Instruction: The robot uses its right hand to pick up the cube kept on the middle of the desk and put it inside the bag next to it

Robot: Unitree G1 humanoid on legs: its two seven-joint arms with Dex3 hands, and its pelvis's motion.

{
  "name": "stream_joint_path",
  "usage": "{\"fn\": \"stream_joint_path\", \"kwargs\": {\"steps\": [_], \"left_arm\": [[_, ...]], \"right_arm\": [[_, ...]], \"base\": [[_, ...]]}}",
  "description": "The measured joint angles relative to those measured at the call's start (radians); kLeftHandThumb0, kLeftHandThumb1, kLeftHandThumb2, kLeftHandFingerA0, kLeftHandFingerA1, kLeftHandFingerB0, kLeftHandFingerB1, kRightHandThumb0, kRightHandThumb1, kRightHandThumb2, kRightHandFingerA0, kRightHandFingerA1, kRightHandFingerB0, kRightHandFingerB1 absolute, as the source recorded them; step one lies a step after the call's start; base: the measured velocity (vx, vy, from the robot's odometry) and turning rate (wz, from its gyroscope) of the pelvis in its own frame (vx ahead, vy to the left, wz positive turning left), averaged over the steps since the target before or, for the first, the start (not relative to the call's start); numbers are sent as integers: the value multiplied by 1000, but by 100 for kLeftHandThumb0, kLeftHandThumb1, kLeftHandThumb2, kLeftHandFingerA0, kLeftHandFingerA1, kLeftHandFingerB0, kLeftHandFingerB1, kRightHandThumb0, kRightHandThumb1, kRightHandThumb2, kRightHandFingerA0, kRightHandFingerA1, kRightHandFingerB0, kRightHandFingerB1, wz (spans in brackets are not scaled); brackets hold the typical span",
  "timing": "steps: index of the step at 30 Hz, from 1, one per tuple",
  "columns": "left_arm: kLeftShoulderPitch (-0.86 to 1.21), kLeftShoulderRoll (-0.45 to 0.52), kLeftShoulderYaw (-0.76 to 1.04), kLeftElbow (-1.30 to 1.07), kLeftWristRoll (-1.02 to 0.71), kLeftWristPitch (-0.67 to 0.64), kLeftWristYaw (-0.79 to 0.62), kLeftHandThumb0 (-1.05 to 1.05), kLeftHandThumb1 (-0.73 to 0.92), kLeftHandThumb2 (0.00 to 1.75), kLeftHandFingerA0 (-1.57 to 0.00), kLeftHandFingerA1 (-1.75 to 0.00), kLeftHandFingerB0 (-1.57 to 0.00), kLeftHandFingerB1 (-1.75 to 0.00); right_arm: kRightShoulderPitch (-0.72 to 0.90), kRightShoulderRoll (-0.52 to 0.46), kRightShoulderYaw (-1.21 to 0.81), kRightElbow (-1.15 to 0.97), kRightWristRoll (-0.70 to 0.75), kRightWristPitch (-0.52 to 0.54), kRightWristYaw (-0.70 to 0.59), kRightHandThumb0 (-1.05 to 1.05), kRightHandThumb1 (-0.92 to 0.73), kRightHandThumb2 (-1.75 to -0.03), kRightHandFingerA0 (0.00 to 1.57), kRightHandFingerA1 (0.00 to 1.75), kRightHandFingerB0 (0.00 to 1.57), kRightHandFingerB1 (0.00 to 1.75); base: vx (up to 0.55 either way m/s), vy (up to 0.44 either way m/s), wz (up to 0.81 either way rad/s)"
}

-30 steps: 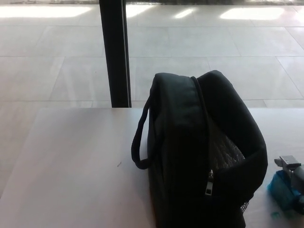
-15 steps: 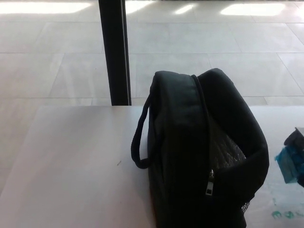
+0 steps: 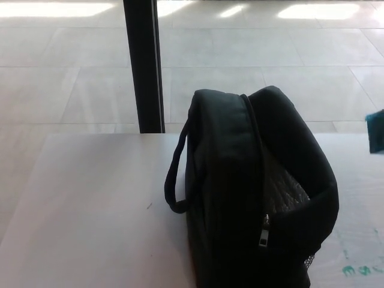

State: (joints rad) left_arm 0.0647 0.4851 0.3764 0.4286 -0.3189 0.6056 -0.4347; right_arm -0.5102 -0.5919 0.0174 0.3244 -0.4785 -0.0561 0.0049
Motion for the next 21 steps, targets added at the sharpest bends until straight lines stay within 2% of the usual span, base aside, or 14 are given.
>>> {"fn": "stream_joint_path", "kwargs": {"steps": [2,3,4,5,6,9,14,15,16,17,18,19,20,21], "left_arm": [[3,0,1,-1,0,0,0,-53,55,92,-29,-60,-21,-52],[5,0,0,-2,0,0,0,-54,55,92,-29,-60,-21,-52],[6,0,0,-2,0,0,0,-54,55,92,-29,-60,-21,-52],[7,0,-1,-2,0,0,0,-53,56,93,-32,-61,-22,-52],[7,0,-1,-2,0,0,-1,-53,56,92,-32,-61,-23,-53],[11,4,-6,-2,3,-1,0,-54,56,92,-29,-59,-22,-52],[18,10,-9,-3,2,-1,0,-54,56,92,-29,-60,-22,-52],[18,10,-9,-2,2,-1,0,-53,55,92,-33,-63,-24,-54],[18,10,-8,-2,2,-1,0,-53,54,92,-33,-62,-24,-54],[19,10,-8,-2,2,-1,0,-56,53,90,-27,-60,-24,-53],[19,11,-7,-1,2,-1,0,-58,54,90,-29,-60,-24,-53],[21,11,-7,-2,1,-1,0,-58,56,92,-31,-60,-23,-52],[24,11,-8,-2,2,-1,-1,-57,55,92,-30,-60,-22,-52],[26,12,-9,-2,3,-1,-1,-58,55,91,-29,-59,-23,-52]], "right_arm": [[-42,9,-8,4,13,-7,1,-11,-53,-111,91,175,68,154],[-67,15,-8,-2,17,-2,4,-25,-51,-114,115,138,93,125],[-98,21,-8,-14,19,4,8,-25,-51,-114,115,138,93,125],[-126,26,-8,-27,22,8,12,-17,-52,-118,86,175,70,160],[-148,30,-8,-41,24,14,17,-18,-49,-123,88,175,72,160],[-204,49,-1,-120,30,37,40,-25,-49,-117,91,175,77,156],[-224,84,46,-299,33,79,92,-22,-48,-118,90,173,78,151],[-223,87,54,-323,33,87,102,-26,-49,-116,120,138,96,121],[-215,90,69,-367,33,98,119,-25,-49,-114,118,137,96,122],[-204,90,81,-394,33,102,130,-20,-52,-106,87,175,76,155],[-187,90,97,-420,32,101,142,-20,-58,-103,101,175,73,148],[-164,87,115,-440,31,93,153,-20,-56,-101,101,175,73,148],[-132,82,140,-457,29,84,168,-23,-53,-103,87,175,76,155],[-116,78,151,-464,26,80,175,-22,-52,-98,88,175,78,152]], "base": [[0,0,0],[0,0,0],[0,0,0],[0,0,0],[0,0,0],[0,0,0],[0,0,0],[0,0,0],[0,0,0],[0,0,0],[0,0,0],[0,0,0],[0,0,0],[0,0,0]]}}
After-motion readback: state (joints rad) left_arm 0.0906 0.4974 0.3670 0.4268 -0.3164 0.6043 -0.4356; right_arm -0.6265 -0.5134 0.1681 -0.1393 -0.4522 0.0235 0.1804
